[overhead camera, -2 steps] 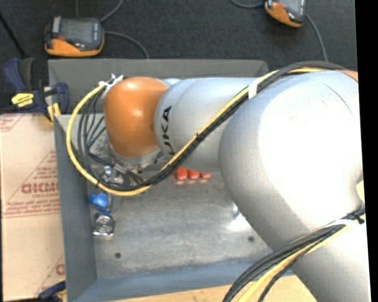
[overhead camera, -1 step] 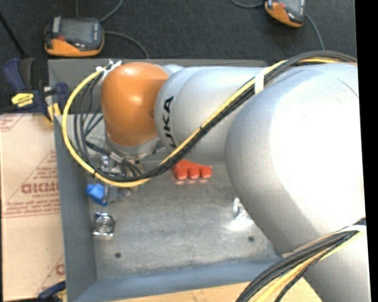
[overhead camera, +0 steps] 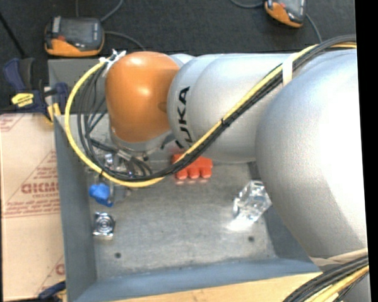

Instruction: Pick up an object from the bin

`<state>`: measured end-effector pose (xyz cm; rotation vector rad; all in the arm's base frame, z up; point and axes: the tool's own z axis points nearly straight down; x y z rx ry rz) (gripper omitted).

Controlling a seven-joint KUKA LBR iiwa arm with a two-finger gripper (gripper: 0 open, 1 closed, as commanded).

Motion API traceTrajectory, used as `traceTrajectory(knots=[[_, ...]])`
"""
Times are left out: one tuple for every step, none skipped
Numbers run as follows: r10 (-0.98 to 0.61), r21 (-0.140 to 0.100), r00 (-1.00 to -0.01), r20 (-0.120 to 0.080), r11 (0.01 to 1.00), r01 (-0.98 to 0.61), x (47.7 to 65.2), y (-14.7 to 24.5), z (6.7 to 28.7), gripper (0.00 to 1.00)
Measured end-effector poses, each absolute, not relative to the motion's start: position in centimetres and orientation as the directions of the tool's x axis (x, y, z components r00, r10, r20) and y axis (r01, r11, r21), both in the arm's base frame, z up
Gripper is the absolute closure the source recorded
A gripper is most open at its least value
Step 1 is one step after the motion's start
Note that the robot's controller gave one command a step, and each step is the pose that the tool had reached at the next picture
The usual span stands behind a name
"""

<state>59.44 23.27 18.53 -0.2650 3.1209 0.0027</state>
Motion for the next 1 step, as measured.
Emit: traceTrajectory(knots=[[-0.103, 0.001, -0.995, -0.002, 0.995, -0.103, 58.42, 23.57, 17.54, 1.00]])
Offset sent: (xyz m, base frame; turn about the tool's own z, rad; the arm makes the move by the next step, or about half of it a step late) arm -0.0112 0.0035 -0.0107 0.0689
